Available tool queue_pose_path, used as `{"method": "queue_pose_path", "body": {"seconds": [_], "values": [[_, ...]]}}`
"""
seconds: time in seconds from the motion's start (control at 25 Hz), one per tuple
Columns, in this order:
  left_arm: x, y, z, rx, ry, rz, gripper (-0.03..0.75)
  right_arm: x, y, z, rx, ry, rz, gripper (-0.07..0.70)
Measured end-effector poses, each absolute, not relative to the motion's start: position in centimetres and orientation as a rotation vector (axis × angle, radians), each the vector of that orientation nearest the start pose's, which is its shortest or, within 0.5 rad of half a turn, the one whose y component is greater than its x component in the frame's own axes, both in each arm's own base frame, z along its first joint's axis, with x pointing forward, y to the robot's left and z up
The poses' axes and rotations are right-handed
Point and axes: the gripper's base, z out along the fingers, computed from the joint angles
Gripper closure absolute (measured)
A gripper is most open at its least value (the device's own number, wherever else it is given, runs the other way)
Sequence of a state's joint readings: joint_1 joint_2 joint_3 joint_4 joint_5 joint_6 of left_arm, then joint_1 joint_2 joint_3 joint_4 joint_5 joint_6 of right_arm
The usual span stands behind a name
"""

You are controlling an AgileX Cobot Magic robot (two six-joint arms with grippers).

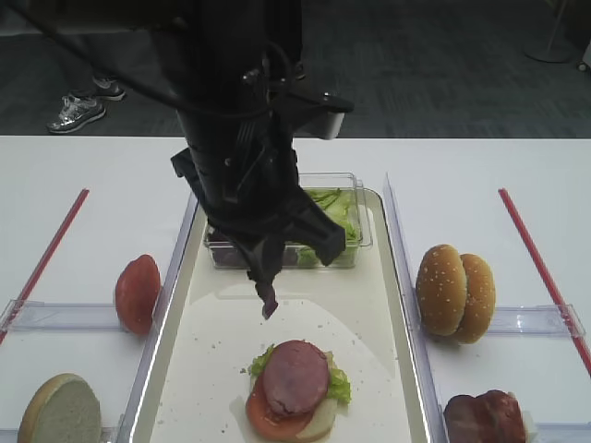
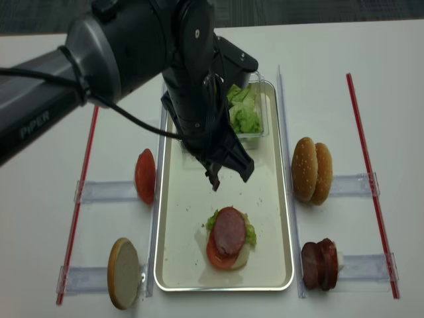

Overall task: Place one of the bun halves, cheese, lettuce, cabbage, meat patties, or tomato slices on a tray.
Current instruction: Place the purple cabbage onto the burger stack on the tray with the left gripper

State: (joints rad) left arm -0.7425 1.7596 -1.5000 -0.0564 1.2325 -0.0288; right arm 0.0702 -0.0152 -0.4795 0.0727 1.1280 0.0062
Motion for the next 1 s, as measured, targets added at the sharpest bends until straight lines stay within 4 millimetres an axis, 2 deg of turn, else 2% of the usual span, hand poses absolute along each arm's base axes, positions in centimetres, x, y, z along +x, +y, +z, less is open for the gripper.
{"method": "queue_pose_path", "body": {"seconds": [0.36,0.76,1.0], "values": [[23.7,-24.4,26.7,1.116,2.857,-0.137,0.735,-0.8,0.5,26.6,-0.074,2.116,0.134,0.186],[23.6,-24.5,26.7,1.138,2.838,-0.105,0.735,-0.8,0.5,26.6,-0.08,2.116,0.13,0.186],[23.9,-24.7,25.8,1.147,2.857,-0.087,0.735,-0.8,0.5,26.6,-0.08,2.116,0.13,0.186]]}}
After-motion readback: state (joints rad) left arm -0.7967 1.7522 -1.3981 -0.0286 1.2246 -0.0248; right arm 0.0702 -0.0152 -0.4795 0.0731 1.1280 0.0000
